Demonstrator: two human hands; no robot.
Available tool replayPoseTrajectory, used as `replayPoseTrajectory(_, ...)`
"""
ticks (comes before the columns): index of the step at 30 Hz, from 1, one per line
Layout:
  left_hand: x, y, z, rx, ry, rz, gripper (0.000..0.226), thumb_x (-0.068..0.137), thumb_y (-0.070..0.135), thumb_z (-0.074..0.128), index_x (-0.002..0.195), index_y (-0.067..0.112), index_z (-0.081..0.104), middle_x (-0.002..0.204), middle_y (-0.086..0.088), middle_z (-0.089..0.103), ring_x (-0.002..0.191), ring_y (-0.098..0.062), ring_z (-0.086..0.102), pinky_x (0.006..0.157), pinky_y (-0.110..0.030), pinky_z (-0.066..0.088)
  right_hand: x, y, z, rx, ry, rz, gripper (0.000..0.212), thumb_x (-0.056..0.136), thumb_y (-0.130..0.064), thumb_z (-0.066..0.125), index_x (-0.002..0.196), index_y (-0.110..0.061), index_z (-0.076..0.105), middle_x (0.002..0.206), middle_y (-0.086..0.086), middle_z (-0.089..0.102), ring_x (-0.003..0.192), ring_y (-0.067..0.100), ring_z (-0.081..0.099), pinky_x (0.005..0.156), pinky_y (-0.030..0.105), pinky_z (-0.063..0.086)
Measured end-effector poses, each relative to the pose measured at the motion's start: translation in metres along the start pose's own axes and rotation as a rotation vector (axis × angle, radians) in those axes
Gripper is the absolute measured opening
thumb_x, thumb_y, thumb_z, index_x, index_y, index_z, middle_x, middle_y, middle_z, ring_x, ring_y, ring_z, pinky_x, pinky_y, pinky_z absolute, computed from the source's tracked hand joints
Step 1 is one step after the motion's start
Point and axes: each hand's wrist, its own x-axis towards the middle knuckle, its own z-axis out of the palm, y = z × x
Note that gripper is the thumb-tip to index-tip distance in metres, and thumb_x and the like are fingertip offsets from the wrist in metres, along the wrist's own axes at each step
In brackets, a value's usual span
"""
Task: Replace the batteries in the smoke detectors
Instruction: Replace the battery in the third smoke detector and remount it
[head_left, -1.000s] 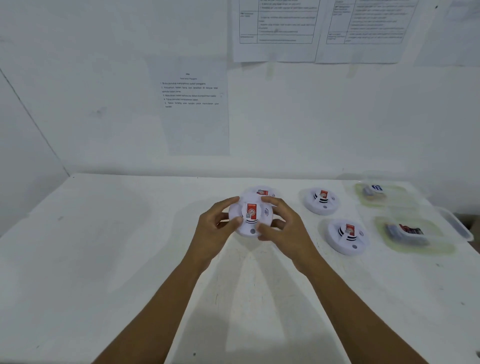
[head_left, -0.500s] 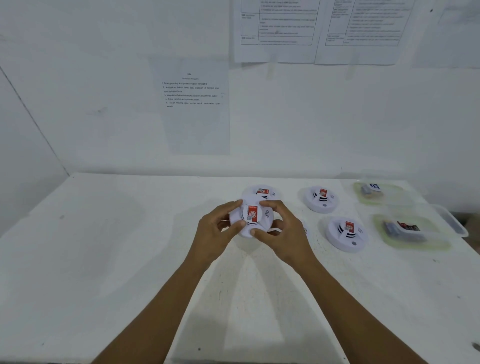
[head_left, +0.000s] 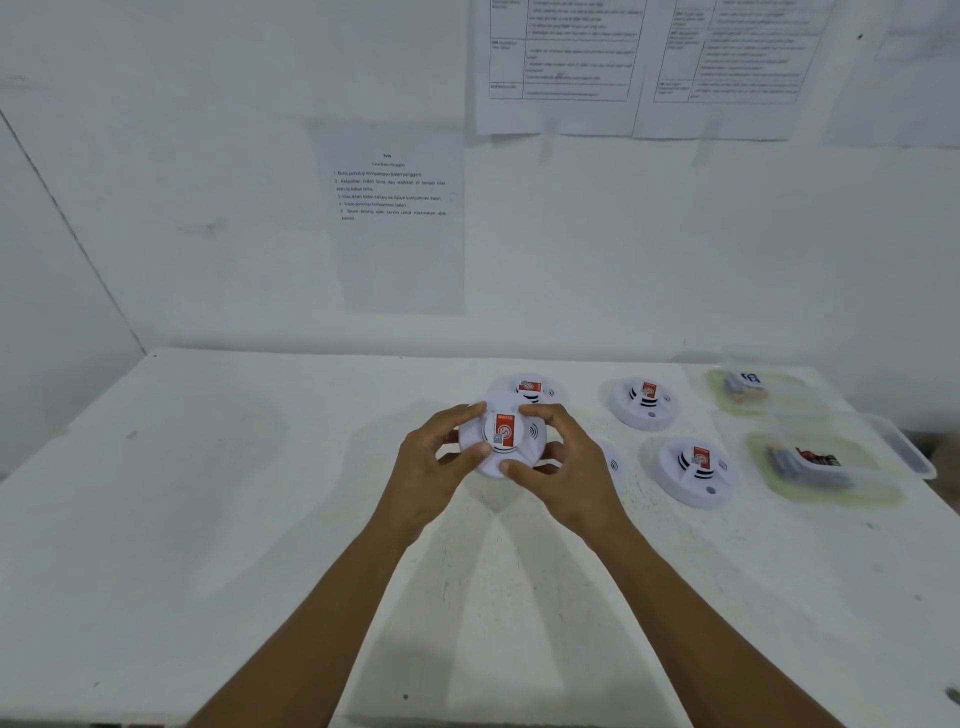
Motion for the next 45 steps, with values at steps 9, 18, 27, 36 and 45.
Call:
replayPoseTrajectory(9, 0.0, 0.001, 0.0, -0.035, -0.014, 0.026, 0.039, 0.087, 0.014, 0.069, 0.123, 0.026, 0.062, 0.13, 0.005, 0.062, 0.117, -0.009, 0.06, 0.085, -0.017, 0.051, 0.001, -0.003, -0.001, -0.004, 0.006, -0.02, 0.054, 0.077, -0.023, 0.081, 0.115, -0.045, 0.049, 0.12, -0.024, 0.054, 0.109, 0.014, 0.062, 0.083, 0.022, 0.056)
replayPoseTrajectory(18, 0.0, -0.002, -0.005, -0.049, -0.024, 0.019, 0.039, 0.088, 0.011, 0.069, 0.125, 0.02, 0.063, 0.131, 0.006, 0.06, 0.115, -0.004, 0.06, 0.083, -0.015, 0.051, 0.004, -0.005, -0.01, 0.031, -0.056, 0.041, 0.038, 0.086, -0.02, 0.073, 0.121, -0.026, 0.06, 0.126, -0.005, 0.062, 0.099, 0.014, 0.068, 0.081, 0.028, 0.059)
replayPoseTrajectory(27, -0.001, -0.003, -0.007, -0.044, -0.025, 0.008, 0.037, 0.088, 0.012, 0.068, 0.121, 0.028, 0.063, 0.129, 0.013, 0.061, 0.114, -0.001, 0.059, 0.084, -0.015, 0.05, 0.007, -0.001, -0.011, 0.063, -0.076, 0.058, 0.037, 0.086, -0.02, 0.072, 0.123, -0.026, 0.064, 0.124, -0.003, 0.065, 0.099, 0.014, 0.068, 0.087, 0.033, 0.058)
replayPoseTrajectory(36, 0.001, -0.004, -0.006, -0.023, -0.025, -0.007, 0.035, 0.089, 0.014, 0.068, 0.117, 0.035, 0.063, 0.125, 0.018, 0.061, 0.112, 0.002, 0.059, 0.083, -0.013, 0.05, 0.007, -0.002, -0.008, 0.062, -0.057, 0.051, 0.034, 0.087, -0.02, 0.071, 0.116, -0.036, 0.064, 0.123, -0.004, 0.066, 0.1, 0.014, 0.068, 0.086, 0.031, 0.058)
replayPoseTrajectory(45, 0.001, -0.009, -0.006, -0.028, -0.016, -0.02, 0.036, 0.089, 0.01, 0.067, 0.123, 0.022, 0.064, 0.126, 0.013, 0.061, 0.111, 0.004, 0.059, 0.082, -0.011, 0.049, 0.008, 0.004, -0.006, 0.018, -0.047, 0.058, 0.036, 0.087, -0.021, 0.071, 0.121, -0.028, 0.064, 0.122, -0.006, 0.066, 0.103, 0.013, 0.066, 0.087, 0.028, 0.057)
